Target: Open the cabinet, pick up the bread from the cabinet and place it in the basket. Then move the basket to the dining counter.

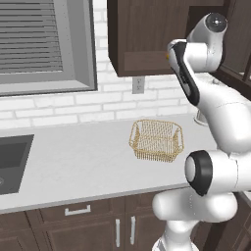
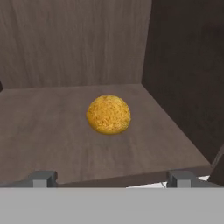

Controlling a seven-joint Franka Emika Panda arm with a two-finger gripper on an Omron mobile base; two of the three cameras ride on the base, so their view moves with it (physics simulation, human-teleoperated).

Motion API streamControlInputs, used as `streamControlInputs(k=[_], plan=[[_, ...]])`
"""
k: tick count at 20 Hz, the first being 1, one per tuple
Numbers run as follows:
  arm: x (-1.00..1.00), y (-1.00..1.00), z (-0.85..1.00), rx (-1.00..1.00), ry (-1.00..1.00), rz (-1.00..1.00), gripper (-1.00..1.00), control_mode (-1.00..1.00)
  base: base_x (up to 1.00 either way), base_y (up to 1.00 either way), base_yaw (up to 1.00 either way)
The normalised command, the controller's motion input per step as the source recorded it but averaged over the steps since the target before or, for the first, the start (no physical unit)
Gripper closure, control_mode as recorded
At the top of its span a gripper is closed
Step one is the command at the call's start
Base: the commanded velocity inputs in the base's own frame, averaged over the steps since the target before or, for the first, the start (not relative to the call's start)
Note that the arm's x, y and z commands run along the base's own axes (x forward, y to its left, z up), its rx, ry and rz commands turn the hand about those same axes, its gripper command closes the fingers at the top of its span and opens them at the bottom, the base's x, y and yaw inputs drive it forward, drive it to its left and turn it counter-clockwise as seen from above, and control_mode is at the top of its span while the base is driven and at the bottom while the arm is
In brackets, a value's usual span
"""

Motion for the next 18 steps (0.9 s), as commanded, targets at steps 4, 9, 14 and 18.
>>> streamControlInputs(k=[4,9,14,18], plan=[[0.49,-0.1,-0.06,0.0,0.05,0.0,-1.0,-1.0,0.0,0.0,0.0],[0.47,-0.11,-0.06,0.01,0.03,0.02,-1.0,-1.0,0.0,0.0,0.0],[0.43,-0.06,-0.13,0.02,0.01,0.04,-1.0,-1.0,0.0,0.0,0.0],[0.39,-0.09,-0.14,0.02,0.0,0.05,-1.0,-1.0,0.0,0.0,0.0]])
